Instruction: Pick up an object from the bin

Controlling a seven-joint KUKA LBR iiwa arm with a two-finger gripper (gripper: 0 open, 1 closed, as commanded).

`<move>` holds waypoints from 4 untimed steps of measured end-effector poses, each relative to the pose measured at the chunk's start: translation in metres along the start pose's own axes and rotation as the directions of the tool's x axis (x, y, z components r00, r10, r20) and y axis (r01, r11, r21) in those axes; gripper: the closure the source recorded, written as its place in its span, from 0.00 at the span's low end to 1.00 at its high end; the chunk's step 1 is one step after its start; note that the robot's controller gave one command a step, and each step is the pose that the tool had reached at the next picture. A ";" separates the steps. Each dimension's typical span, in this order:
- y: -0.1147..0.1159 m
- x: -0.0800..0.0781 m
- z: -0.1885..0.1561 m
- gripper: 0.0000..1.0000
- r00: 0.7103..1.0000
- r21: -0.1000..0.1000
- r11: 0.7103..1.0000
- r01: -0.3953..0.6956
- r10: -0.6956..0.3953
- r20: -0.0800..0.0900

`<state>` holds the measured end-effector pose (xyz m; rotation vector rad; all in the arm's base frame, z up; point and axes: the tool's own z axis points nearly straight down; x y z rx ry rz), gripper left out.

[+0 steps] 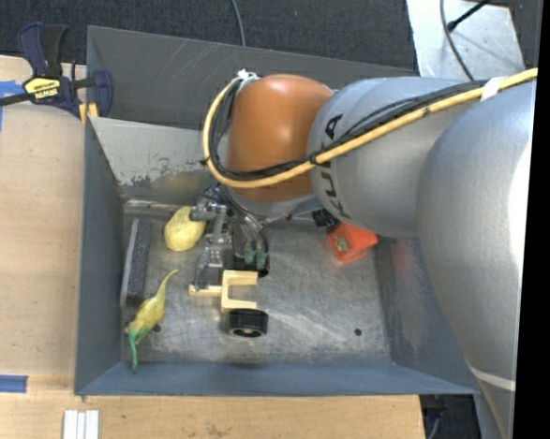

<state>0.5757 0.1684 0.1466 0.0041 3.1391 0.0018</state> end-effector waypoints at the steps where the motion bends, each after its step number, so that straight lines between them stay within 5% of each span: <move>1: 0.000 0.000 0.000 0.00 1.000 0.000 1.000 0.000 0.000 0.000; 3: 0.054 0.053 0.050 0.00 1.000 0.000 1.000 0.025 -0.025 0.001; 4: 0.055 0.063 0.073 0.00 0.997 -0.002 0.997 0.078 -0.078 0.003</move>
Offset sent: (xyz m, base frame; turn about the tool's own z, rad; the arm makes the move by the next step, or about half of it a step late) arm -0.0584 0.0444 -0.0249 -0.1175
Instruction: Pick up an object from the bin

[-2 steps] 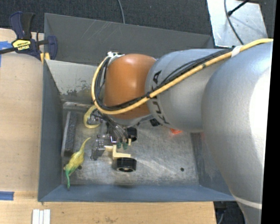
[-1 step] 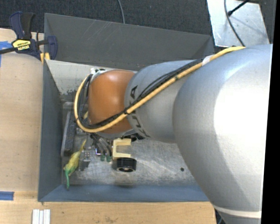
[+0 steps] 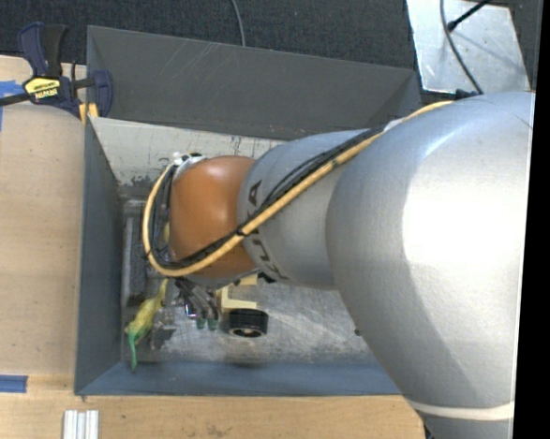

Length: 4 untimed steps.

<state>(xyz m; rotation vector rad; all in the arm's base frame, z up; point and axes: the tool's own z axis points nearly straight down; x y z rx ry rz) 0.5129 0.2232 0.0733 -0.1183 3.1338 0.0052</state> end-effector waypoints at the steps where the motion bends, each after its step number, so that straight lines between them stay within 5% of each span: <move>1: 0.000 -0.001 0.003 0.00 1.000 -0.002 1.000 -0.029 0.029 0.002; 2: 0.004 0.010 -0.003 1.00 0.923 0.017 0.923 0.383 -0.384 0.010; 3: 0.004 0.010 -0.003 1.00 0.924 0.016 0.923 0.383 -0.383 0.010; 4: 0.002 0.020 -0.156 1.00 0.917 0.001 0.917 0.400 -0.400 0.000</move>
Offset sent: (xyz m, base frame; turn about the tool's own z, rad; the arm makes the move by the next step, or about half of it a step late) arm -0.0214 0.0116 -0.0033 -0.4069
